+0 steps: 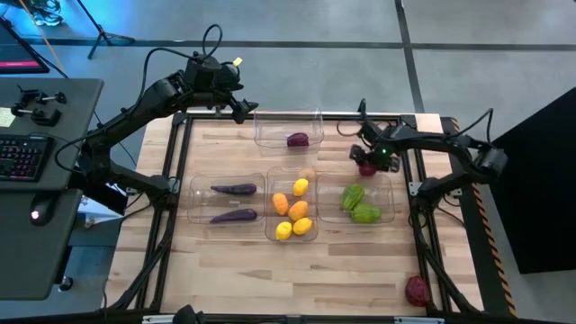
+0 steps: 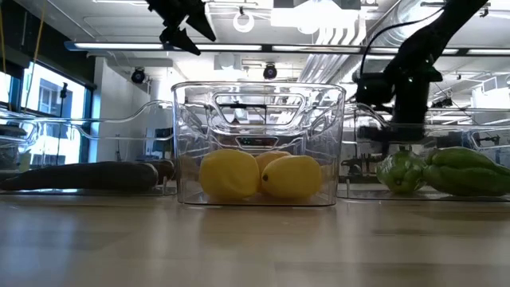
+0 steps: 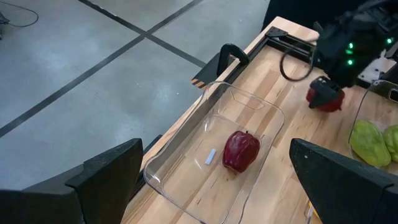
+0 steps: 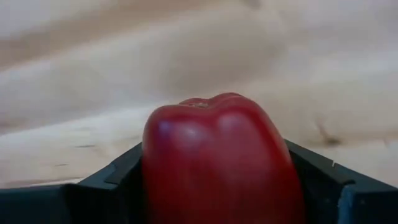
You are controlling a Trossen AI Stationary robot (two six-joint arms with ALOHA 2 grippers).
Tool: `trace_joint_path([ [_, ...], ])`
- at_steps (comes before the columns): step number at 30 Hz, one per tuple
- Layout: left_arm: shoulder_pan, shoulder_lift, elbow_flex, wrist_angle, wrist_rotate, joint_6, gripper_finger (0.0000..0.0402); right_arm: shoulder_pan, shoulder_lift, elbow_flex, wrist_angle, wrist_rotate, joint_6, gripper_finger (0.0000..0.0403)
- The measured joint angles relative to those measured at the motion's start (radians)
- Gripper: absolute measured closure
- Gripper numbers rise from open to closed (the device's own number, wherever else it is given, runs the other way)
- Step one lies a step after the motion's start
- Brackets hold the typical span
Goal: Sort produce into baskets
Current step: Put the apple into the top transparent bin, then put the red apple in the top transparent bin
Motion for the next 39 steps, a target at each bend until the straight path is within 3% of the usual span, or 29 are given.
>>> trace_joint_path([
  [5,0.0,0.0,0.0,-0.001,0.0,-0.002,0.0007,-0.025,-0.007,0.152,0.047,0.025,-0.148,0.0137],
  [9,0.0,0.0,0.0,-0.001,0.0,-0.023,0.0007,0.001,-0.005,0.294,0.289,0.037,-0.232,0.0133],
  [13,0.0,0.0,0.0,-0.002,0.0,-0.038,0.0007,0.042,0.063,0.409,0.471,0.038,-0.259,0.0096],
  [18,-0.002,0.0,0.0,-0.001,0.025,-0.071,0.0007,0.083,0.246,0.532,0.488,-0.029,-0.285,0.0086],
  [23,-0.003,-0.01,0.0,-0.011,0.136,-0.056,0.0007,0.089,0.387,0.676,0.492,-0.107,-0.287,0.0083],
  [28,-0.036,-0.044,0.0,-0.019,0.258,-0.002,0.0007,0.071,0.433,0.785,0.491,-0.101,-0.34,0.0081],
  [33,-0.086,-0.077,0.0,-0.017,0.269,0.0,0.0007,0.064,0.433,0.86,0.442,-0.121,-0.473,0.0081],
  [36,-0.115,-0.109,-0.057,0.082,0.268,-0.013,0.0007,0.061,0.432,0.892,0.377,-0.18,-0.547,0.008],
  [39,-0.136,-0.163,-0.205,0.306,0.27,-0.075,0.0007,0.068,0.411,0.888,0.301,-0.236,-0.621,0.008],
])
